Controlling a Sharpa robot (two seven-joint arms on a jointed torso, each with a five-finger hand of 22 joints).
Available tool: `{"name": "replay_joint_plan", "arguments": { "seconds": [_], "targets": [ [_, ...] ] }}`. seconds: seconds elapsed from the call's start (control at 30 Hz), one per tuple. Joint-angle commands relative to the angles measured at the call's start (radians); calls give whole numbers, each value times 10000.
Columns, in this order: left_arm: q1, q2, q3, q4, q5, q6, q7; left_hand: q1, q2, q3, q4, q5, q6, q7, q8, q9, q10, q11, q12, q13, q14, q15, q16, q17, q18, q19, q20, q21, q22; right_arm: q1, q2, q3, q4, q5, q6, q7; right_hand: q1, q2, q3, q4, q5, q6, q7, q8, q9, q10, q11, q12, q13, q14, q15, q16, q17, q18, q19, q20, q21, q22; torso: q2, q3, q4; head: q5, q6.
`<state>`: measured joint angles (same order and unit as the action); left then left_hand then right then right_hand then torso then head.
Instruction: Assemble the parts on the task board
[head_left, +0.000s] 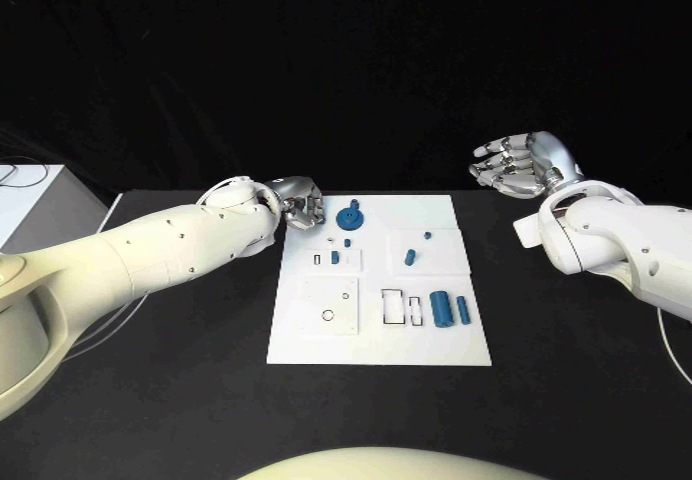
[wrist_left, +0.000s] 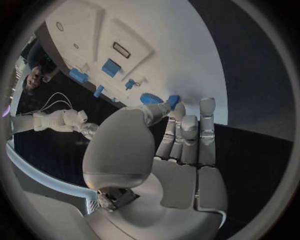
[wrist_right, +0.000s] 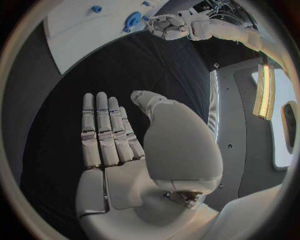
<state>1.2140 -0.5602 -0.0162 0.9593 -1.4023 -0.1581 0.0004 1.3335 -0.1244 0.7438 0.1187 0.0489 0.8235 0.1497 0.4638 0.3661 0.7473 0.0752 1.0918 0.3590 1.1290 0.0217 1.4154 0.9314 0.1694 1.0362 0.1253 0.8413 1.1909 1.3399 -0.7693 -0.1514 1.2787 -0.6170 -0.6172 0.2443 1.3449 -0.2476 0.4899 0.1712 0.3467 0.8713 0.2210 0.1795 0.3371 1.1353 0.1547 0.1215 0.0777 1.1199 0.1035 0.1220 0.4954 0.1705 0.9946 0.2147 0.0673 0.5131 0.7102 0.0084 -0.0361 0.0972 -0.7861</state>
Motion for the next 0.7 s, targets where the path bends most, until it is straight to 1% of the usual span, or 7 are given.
{"name": "replay_joint_plan", "arguments": {
  "seconds": [0.03,0.2,0.27,0.4,0.5,0.7],
  "targets": [
    [-21,9,-14,7,29,149,16,-118,-158,-22,-28,3,-56,17,-99,-38,-19,48,-5,8,-42,40,-11,-13,-25,-28,21,-72,-3,-1,0,2,13,-30,129,66,-108,-8,-11,-32,36,57,27,-37,-10,68,-10,-3,-9,62,24,-25,-9,109,-34,18,-15,-9,-4,5,6,0,-4],
    [-21,-3,-14,15,34,134,15,-243,-512,-132,-72,0,-120,40,-237,-136,-9,65,22,19,-45,57,-3,-11,-25,-27,38,-106,-8,-2,3,2,3,-30,129,69,-117,-10,-11,-39,37,57,27,-41,-11,68,-10,-4,-19,61,26,-36,-14,109,-36,20,-16,-37,-3,1,2,7,-9],
    [-21,-11,-14,22,35,127,15,-263,-577,-152,-78,1,-124,41,-261,-155,-5,68,26,21,-44,60,-1,-8,-24,-29,42,-118,-12,-2,4,2,1,-30,130,70,-117,-10,-11,-39,37,57,27,-41,-11,68,-10,-4,-19,61,26,-36,-14,109,-36,20,-16,-37,-1,0,4,4,-8],
    [-21,-23,-13,36,37,112,12,-314,-786,-211,-93,0,-134,53,-344,-224,7,79,36,23,-45,70,4,-7,-24,-20,52,-142,-18,-3,4,2,-5,-30,128,71,-117,-10,-11,-39,37,57,27,-41,-11,68,-10,-4,-19,61,26,-36,-14,109,-36,20,-16,-37,-2,1,3,3,-11],
    [-21,-26,-13,41,38,99,10,-346,-866,-240,-83,0,-135,57,-378,-252,14,86,41,24,-46,76,5,-7,-24,-19,58,-157,-24,-4,5,2,-7,-30,127,72,-117,-10,-11,-39,37,57,27,-41,-11,68,-10,-4,-19,61,26,-36,-14,109,-36,20,-16,-37,-3,1,5,5,-14],
    [-22,-27,-12,39,39,72,6,-355,-889,-250,-79,0,-134,58,-388,-261,17,87,44,25,-41,77,8,0,-26,-9,59,-150,-19,-8,8,2,-11,-30,128,73,-117,-10,-11,-39,37,57,27,-41,-11,68,-10,-4,-19,61,26,-36,-14,109,-36,20,-16,-37,1,3,3,9,-17]
  ]
}}
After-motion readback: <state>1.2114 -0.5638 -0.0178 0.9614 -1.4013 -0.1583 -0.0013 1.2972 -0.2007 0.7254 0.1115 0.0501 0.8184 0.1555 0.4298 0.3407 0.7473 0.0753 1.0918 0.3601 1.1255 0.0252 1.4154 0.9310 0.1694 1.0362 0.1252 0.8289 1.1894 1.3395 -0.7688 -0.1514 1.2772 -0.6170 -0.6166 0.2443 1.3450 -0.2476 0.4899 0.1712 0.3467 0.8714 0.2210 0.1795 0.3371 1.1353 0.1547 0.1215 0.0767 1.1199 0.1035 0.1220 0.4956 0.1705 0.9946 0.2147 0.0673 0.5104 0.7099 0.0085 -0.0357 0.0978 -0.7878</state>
